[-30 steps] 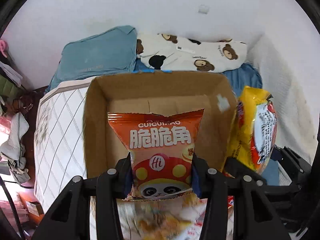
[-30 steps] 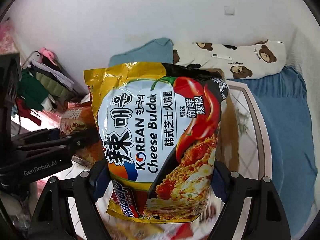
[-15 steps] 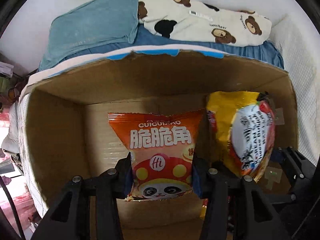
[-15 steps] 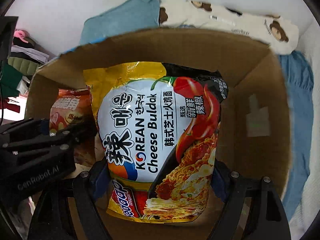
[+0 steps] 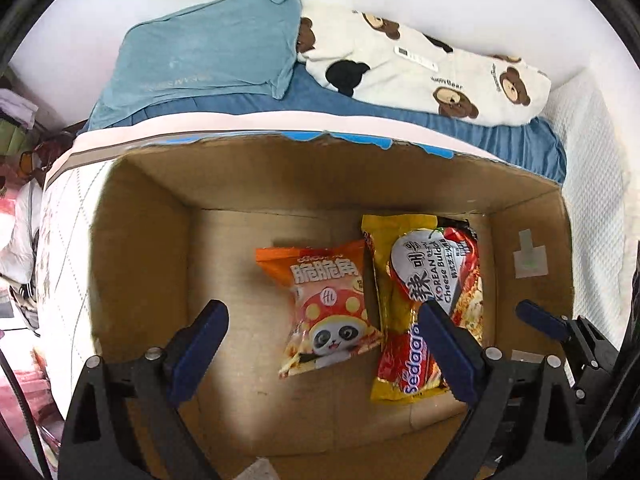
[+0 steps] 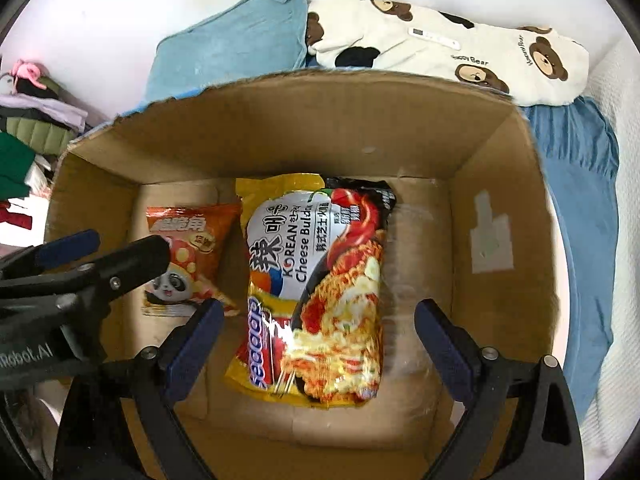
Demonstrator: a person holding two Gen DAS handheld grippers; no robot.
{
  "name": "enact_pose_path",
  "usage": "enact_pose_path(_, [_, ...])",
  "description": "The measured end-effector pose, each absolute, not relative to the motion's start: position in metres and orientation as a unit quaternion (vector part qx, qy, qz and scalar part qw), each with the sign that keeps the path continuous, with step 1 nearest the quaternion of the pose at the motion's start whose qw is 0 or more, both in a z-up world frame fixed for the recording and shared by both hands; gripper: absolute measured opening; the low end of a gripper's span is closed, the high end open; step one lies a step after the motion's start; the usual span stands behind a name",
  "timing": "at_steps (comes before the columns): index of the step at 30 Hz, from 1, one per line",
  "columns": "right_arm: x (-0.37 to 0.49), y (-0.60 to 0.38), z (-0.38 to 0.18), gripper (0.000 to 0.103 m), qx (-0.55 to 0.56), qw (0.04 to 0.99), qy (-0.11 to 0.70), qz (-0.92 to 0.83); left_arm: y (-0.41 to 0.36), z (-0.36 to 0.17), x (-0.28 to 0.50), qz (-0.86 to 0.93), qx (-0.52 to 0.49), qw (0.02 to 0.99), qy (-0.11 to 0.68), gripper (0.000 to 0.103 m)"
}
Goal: Organize snacks
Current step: 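Carry both packets into the cardboard box and open both tools, then grasp the yellow egg-cake bag with left tool while right tool grasps the red spicy strip packet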
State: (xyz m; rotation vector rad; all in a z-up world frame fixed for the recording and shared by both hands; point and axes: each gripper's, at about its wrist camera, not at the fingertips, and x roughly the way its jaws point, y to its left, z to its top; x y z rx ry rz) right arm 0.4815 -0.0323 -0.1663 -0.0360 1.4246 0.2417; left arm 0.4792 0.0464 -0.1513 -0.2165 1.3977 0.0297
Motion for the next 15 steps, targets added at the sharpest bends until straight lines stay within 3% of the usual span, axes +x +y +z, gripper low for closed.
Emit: enact_pose_path(15, [0.369,-0.045,-0.084,0.098,-0.027,0.814,0.568,0.117,0.038,-0.074,0.386,0.029,-0.088,0.836,0.541,0.097])
